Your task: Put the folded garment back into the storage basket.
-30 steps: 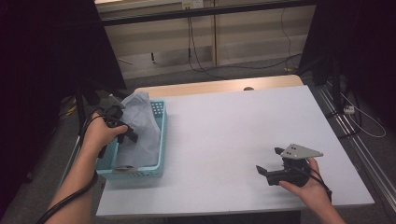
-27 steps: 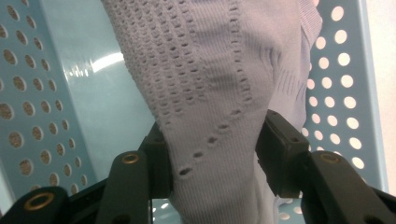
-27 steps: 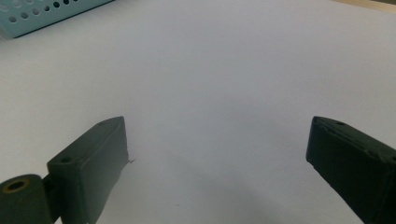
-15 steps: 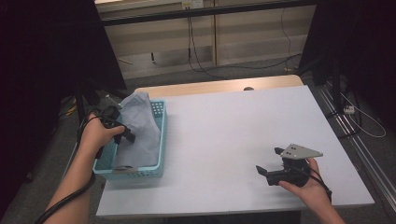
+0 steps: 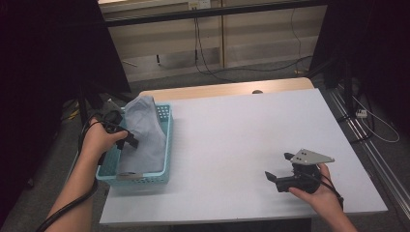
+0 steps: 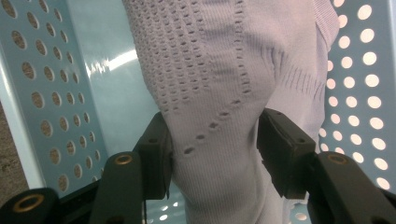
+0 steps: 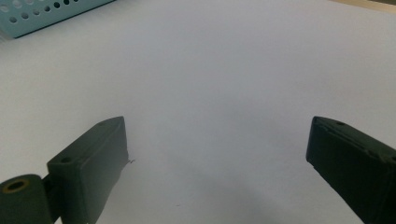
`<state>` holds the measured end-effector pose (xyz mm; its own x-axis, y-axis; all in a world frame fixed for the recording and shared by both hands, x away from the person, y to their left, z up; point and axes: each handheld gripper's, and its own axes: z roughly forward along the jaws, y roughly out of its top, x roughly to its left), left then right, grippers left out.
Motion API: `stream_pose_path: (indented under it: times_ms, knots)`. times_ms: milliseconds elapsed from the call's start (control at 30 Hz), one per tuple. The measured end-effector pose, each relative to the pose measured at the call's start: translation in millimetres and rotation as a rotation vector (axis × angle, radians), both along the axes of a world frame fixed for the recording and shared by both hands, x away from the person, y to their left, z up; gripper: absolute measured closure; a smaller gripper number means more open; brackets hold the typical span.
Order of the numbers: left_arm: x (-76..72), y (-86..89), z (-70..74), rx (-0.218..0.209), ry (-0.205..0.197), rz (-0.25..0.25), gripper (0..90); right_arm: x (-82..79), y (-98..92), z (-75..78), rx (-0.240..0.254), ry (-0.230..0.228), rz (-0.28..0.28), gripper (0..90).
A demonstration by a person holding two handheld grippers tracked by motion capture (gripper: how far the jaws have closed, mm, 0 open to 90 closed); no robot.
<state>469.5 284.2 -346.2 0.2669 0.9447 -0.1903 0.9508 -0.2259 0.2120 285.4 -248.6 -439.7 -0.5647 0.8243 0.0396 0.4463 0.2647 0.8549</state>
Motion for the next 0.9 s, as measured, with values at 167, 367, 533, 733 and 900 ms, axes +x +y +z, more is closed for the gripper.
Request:
stream_pose_path:
  times_ms: [167,367,533,733,900]
  knots:
    - [-0.1,1.6,0.2,0.006,0.002,0.003,48.0,0.0,0.2,-0.1,-0.001,0.001,0.001,5.4]
    - [-0.6,3.7,1.5,0.007,-0.007,0.007,47.3,0.1,0.3,-0.2,-0.002,0.0,0.001,5.4]
    - [-0.7,4.2,3.4,0.011,-0.008,0.007,47.2,0.0,0.4,-0.1,-0.001,0.0,0.002,5.4]
    - [-0.3,3.9,7.5,0.022,-0.019,0.013,46.9,0.2,0.4,-0.1,-0.001,0.0,0.001,5.3]
    - [-0.8,5.5,14.0,0.011,-0.039,0.014,46.7,-0.1,0.5,0.3,-0.001,-0.003,0.0,5.3]
